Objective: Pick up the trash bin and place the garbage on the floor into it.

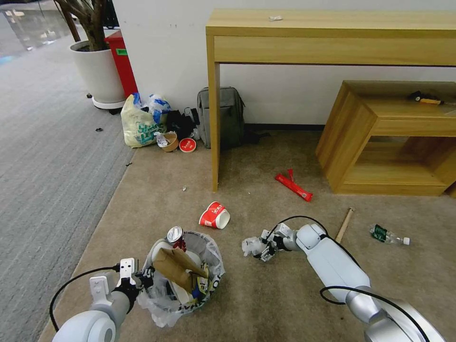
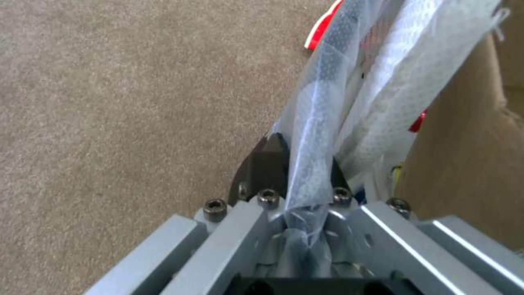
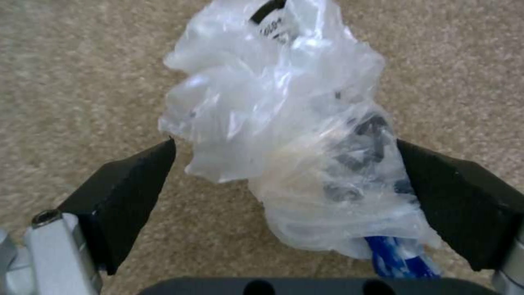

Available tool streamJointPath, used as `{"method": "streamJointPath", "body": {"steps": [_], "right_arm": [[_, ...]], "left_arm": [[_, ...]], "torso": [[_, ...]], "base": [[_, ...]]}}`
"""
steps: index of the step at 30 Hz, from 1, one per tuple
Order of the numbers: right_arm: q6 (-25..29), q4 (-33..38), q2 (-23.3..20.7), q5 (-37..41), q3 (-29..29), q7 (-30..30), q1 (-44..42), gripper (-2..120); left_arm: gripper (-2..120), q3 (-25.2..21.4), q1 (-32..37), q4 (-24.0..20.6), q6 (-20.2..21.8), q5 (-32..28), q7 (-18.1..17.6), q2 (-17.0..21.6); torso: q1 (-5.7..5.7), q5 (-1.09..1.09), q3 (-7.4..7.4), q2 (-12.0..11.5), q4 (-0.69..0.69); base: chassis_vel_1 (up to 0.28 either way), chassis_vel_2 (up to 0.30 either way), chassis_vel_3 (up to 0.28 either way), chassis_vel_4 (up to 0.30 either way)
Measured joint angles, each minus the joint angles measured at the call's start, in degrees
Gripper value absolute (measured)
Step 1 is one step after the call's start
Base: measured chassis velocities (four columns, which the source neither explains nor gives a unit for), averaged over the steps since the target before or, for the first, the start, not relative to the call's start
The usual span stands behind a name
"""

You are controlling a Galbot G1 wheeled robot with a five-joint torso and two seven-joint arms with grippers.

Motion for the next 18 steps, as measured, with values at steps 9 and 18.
{"method": "streamJointPath", "body": {"steps": [9,18], "right_arm": [[-1.14,0.25,0.04,-0.02,0.15,2.09,-0.38,73],[-1.18,0.38,-0.13,0.92,0.5,3.2,-0.71,41]], "left_arm": [[0,-0.01,-0.01,-0.08,-0.05,0.01,0.01,-0.02],[0,-0.04,-0.16,-0.08,-0.12,0.01,0.09,0.07]], "torso": [[0.0,0.0,0.0,0.0,0.0],[0.0,0.0,0.0,0.0,0.0]], "base": [[0.0,0.0,0.0,0.0],[0.0,0.0,0.0,0.0]]}}
